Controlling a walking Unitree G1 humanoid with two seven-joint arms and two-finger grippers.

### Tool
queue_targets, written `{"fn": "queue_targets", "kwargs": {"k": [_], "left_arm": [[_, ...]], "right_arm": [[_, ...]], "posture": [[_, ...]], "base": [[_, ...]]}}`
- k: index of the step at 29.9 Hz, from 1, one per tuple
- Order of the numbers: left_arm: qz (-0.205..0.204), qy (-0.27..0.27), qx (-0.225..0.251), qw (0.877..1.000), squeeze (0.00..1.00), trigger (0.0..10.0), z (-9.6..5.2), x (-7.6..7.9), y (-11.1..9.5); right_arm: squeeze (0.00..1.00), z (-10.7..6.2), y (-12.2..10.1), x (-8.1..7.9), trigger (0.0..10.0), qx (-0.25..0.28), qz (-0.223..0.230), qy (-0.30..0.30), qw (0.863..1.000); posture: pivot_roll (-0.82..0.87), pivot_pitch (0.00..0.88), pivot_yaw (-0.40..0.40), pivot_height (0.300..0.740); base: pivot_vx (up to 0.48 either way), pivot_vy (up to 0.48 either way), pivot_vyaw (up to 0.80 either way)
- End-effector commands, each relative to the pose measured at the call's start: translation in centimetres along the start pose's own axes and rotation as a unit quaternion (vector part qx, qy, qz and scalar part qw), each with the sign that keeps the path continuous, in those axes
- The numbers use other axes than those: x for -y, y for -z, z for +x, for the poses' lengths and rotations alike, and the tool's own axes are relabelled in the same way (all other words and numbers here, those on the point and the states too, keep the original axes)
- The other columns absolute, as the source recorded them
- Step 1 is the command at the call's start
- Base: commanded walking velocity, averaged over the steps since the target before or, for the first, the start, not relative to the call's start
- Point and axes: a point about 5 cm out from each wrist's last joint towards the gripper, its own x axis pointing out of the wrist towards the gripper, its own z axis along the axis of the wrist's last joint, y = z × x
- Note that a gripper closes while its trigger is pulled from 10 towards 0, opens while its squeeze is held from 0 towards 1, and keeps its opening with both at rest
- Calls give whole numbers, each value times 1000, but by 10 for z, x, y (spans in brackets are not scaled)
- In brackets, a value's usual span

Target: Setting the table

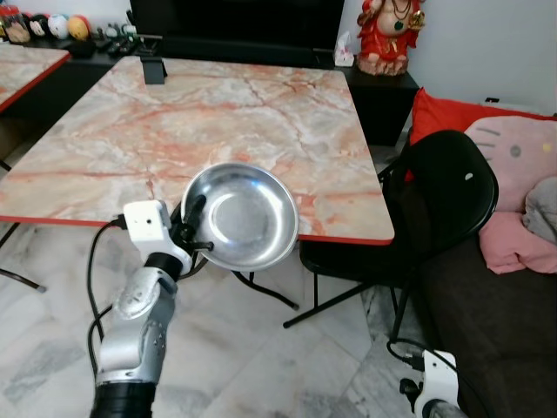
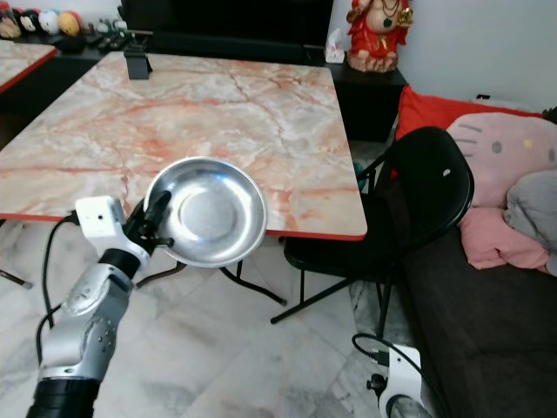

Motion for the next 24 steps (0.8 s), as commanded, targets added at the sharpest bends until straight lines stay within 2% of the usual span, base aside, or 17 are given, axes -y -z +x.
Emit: {"fn": "queue_targets", "kwargs": {"k": [1,6,14,24], "left_arm": [[20,5,15,1000,0,10000,4,-2,-13],[20,3,15,1000,0,10000,5,-11,-17],[-24,-33,21,999,0,10000,5,-16,-14],[-30,-30,26,999,0,10000,7,-15,-17]], "right_arm": [[0,1,-4,0,10000,9,10,3,1000],[0,1,-4,-3,10000,10,15,2,1000],[0,1,-4,-6,10000,9,20,1,1000],[0,1,-5,-5,10000,9,13,-2,1000]], "posture": [[75,0,-49,740],[67,0,-40,740],[68,0,-43,740],[68,0,-54,740]], "base": [[0,0,0],[0,0,0],[0,0,0],[277,0,0]]}}
